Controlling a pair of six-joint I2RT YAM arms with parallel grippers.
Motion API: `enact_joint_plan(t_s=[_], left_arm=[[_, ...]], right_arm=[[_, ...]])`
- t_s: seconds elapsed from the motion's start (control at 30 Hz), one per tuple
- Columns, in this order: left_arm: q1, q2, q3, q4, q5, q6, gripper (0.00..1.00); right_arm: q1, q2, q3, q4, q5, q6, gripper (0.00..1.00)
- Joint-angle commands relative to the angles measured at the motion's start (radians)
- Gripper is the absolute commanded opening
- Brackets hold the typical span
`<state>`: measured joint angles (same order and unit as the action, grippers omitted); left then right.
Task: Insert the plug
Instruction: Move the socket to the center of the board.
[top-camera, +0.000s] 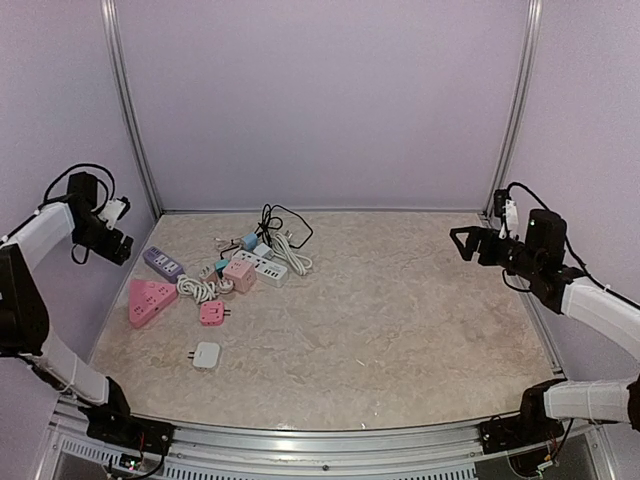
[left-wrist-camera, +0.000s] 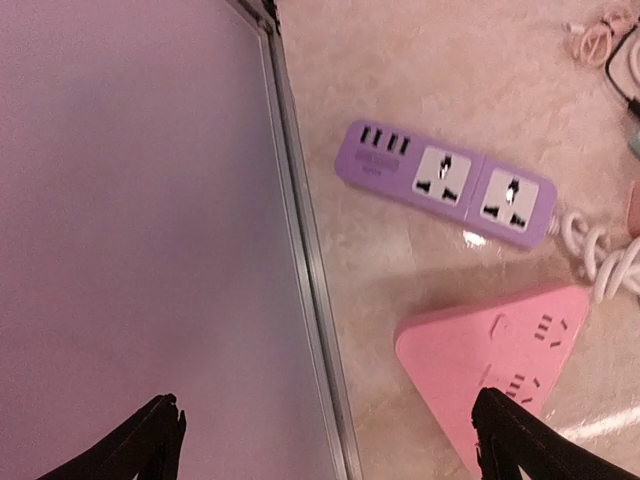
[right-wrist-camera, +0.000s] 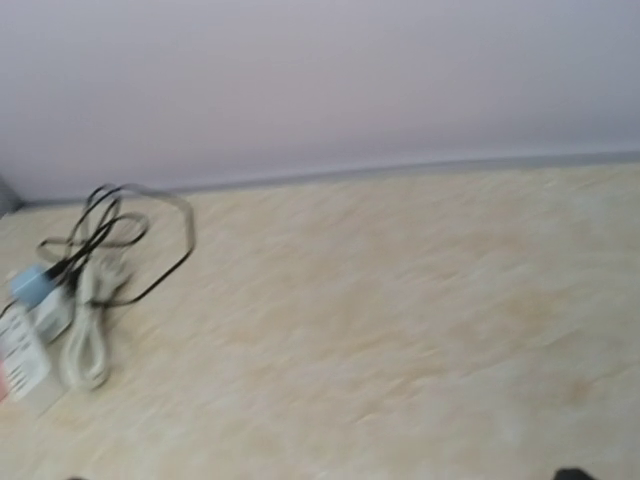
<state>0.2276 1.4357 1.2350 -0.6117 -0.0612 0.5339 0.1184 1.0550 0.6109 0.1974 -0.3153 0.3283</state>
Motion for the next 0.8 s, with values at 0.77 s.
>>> enact_joint_plan(t_s=[0.77], left_arm=[[0.092, 0.529, 0.210, -0.371, 0.346, -0.034, 0.85]], right_arm=[[0.271, 0.062, 0.056, -0.173, 0.186, -0.010, 1.00]])
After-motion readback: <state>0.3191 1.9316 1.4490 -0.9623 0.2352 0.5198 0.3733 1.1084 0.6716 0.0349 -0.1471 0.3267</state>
